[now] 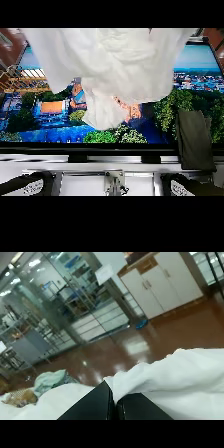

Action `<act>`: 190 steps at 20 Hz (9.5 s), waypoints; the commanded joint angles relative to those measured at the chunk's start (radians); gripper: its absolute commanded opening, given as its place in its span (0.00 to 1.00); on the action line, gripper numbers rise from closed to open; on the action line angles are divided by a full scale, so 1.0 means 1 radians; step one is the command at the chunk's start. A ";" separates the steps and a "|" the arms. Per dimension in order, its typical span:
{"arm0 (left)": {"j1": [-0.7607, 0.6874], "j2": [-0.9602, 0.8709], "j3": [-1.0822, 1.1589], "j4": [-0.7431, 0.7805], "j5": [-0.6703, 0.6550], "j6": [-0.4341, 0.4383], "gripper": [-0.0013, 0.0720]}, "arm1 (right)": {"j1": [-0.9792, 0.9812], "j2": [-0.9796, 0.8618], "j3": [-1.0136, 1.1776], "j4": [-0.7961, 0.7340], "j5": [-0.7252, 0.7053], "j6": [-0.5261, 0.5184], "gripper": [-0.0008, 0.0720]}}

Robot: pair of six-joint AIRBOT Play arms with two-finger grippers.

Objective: Fold the shirts.

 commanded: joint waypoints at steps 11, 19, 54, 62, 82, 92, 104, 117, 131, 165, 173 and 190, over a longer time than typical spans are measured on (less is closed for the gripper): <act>0.029 0.100 -0.463 0.127 -0.513 -0.073 0.08 | -0.075 -0.081 0.045 -0.514 0.521 0.296 0.09; 0.030 0.072 -0.678 0.153 -0.397 -0.064 0.08 | -0.024 -0.310 0.045 -0.528 0.340 0.367 0.09; 0.060 0.036 -1.339 -0.233 -0.069 -0.184 0.08 | 0.282 -0.301 -0.579 -0.360 0.586 0.190 0.94; 0.106 0.089 -0.863 -0.231 -0.167 0.007 0.08 | 0.287 -0.283 -0.327 -0.364 0.511 0.064 0.09; 0.099 -0.085 -0.098 -0.491 -0.010 -0.097 0.08 | 0.259 0.193 -0.002 -0.636 0.834 0.430 0.09; 0.214 -0.102 -0.102 -0.235 -0.906 0.072 0.07 | 0.602 0.142 -0.678 -0.706 0.559 0.484 0.75; -0.103 0.023 -0.161 0.016 -0.830 0.103 0.07 | 0.287 -0.317 -0.048 -0.352 0.340 0.277 0.92; -0.151 0.046 -0.161 0.213 -0.728 -0.016 0.07 | 0.488 -0.664 -0.015 -0.348 0.572 0.068 0.25; 0.151 0.048 0.056 -0.631 0.213 -0.218 0.07 | 0.237 -0.117 0.428 -0.470 0.193 0.019 0.09; 0.061 0.383 -0.859 0.040 -0.610 -0.091 0.07 | 0.397 -0.748 0.171 -0.250 0.727 0.337 0.94; 0.061 0.382 -0.859 0.016 -0.498 -0.091 0.07 | 0.410 -0.804 0.172 -0.098 0.389 0.372 0.10; 0.077 0.238 -0.076 -0.179 -0.515 0.039 0.07 | 0.217 -0.012 0.332 -0.487 0.624 0.261 0.09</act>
